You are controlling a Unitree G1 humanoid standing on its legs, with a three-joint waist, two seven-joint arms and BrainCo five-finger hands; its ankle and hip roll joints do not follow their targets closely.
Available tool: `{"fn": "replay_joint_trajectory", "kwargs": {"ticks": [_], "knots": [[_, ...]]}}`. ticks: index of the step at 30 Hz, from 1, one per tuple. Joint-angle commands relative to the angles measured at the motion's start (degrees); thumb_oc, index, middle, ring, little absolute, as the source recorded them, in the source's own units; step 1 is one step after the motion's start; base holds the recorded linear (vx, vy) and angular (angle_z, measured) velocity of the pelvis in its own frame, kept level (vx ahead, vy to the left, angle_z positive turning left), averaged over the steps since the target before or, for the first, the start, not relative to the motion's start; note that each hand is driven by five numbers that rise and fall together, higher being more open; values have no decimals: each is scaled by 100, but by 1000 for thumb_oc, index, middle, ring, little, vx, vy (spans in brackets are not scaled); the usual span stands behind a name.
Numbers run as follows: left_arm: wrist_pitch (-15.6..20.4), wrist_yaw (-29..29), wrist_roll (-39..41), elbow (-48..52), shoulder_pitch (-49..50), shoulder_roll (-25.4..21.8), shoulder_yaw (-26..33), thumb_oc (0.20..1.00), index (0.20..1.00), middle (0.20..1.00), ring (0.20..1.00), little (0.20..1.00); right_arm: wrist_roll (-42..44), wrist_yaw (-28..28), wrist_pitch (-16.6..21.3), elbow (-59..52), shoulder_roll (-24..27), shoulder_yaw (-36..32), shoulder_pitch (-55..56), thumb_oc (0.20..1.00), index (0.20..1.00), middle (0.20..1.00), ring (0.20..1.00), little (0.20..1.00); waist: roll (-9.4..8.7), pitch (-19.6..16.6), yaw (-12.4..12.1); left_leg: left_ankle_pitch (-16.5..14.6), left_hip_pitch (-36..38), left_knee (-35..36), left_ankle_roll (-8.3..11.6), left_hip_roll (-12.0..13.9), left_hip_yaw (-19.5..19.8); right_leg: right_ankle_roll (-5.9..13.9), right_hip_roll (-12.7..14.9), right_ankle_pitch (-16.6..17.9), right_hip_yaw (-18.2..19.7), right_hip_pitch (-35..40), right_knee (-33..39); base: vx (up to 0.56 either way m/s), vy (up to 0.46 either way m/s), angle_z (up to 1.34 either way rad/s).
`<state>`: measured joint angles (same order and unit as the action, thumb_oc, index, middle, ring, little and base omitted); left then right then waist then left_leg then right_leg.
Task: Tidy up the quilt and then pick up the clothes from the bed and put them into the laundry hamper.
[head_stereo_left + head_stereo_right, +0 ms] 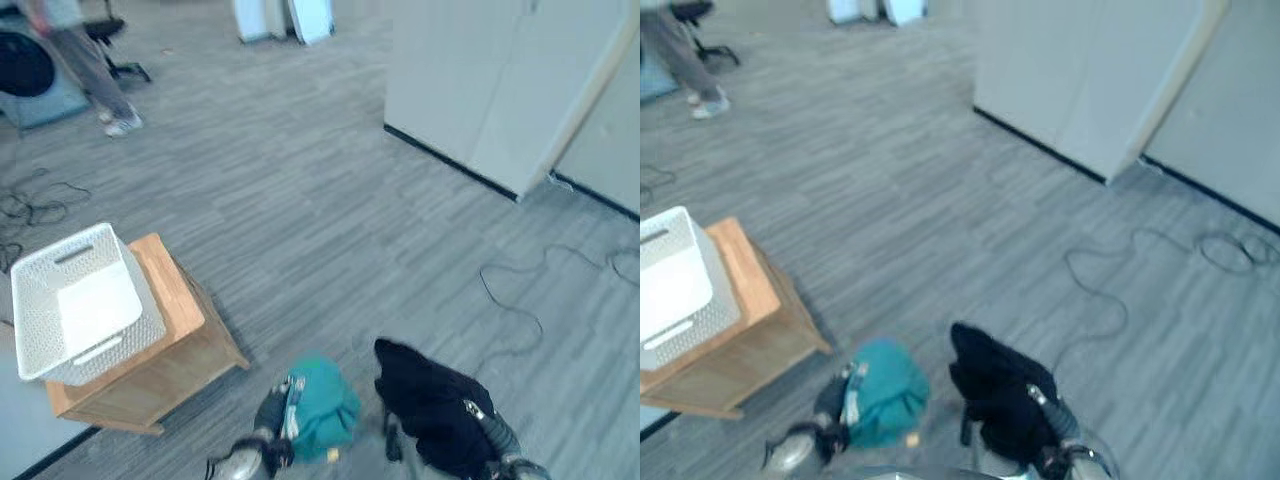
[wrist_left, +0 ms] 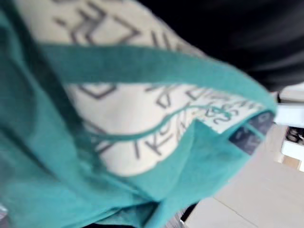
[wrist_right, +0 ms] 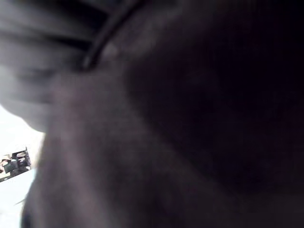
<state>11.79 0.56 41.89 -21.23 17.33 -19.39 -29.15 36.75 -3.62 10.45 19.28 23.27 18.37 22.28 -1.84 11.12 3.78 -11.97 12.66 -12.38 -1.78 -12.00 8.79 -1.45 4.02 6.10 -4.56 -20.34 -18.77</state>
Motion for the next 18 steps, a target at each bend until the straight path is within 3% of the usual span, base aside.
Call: {"fn": "replay_joint_trajectory", "kwargs": {"ticks": [1,3,5,6,7,8,9,11,12,13,14,16,18], "knots": [[648,224,-473,481,-341,-161,-5,200,200,200,200,200,166,135,640,-152,-145,-75,-244,200,200,200,200,200,161,23,486,-267,-158,-89,-57,957,-162,1130,157,350,546,548,1752,695,-246,190],[655,226,-364,619,-317,-184,41,200,200,200,200,200,16,189,666,-121,-97,-126,-317,200,200,200,200,200,285,-114,520,351,-25,-449,203,1351,-474,1014,91,230,387,731,1555,590,-204,162],[567,138,-324,853,-268,-233,135,200,200,200,200,200,-29,224,518,-140,17,-221,-447,200,200,200,200,200,246,-167,499,1107,-343,-1274,427,1643,-893,877,157,116,226,962,1548,480,-241,99],[412,112,-279,990,-265,-256,186,200,200,200,200,200,56,229,385,-117,130,-289,-552,200,200,200,200,200,150,-115,403,1595,-912,-2193,567,1881,-1135,710,211,66,95,1269,1556,351,-264,41],[328,128,-277,1031,-294,-254,190,200,200,200,200,200,125,221,372,-82,182,-339,-595,200,200,200,200,200,142,-30,329,1677,-1436,-2727,607,1951,-1151,627,204,7,-9,1478,1563,370,-281,36],[229,201,-291,1013,-356,-236,206,200,200,200,200,200,256,268,371,2,270,-422,-691,200,200,200,200,200,59,72,181,1737,-2239,-3138,582,1841,-1169,544,287,-80,-192,1772,1570,374,-160,60],[218,240,-267,944,-412,-220,202,200,200,200,200,200,320,366,379,87,338,-485,-772,200,200,200,200,200,65,188,14,1650,-2725,-3102,558,1631,-1239,518,296,-214,-390,2072,1597,425,-84,60],[265,179,-265,929,-383,-198,180,200,200,200,200,200,252,414,305,34,340,-482,-788,200,200,200,200,200,76,268,-180,1459,-2950,-2237,426,1141,-1339,577,230,-363,-422,2353,1692,394,28,30],[292,134,-273,934,-348,-199,176,200,200,200,200,200,225,424,261,-18,346,-454,-769,200,200,200,200,200,97,269,-263,1428,-2992,-1628,380,1043,-1321,611,165,-422,-410,2437,1712,653,84,-10],[334,15,-220,1012,-302,-250,165,200,200,200,200,200,198,390,193,-180,392,-351,-648,200,200,200,200,200,165,197,-402,1679,-3100,28,320,1072,-1348,663,17,-545,-425,2592,1731,823,135,-35],[362,-52,-140,1066,-285,-295,139,200,200,200,200,200,186,389,153,-299,442,-297,-510,200,200,200,200,200,158,148,-470,1930,-3071,929,326,1069,-1310,673,-24,-662,-327,2769,1745,739,126,-53],[419,-151,5,1106,-312,-320,93,200,200,200,200,200,122,462,188,-356,494,-234,-367,200,200,200,200,200,128,128,-553,2116,-3160,1657,353,1048,-1111,672,-57,-804,-158,3030,1763,702,168,-50],[446,-174,119,1073,-389,-292,99,200,200,200,200,200,37,536,182,-389,533,-180,-374,200,200,200,200,200,109,151,-597,2068,-3306,1683,394,1132,-1014,699,26,-1075,-149,3171,1592,631,187,-30]]}}
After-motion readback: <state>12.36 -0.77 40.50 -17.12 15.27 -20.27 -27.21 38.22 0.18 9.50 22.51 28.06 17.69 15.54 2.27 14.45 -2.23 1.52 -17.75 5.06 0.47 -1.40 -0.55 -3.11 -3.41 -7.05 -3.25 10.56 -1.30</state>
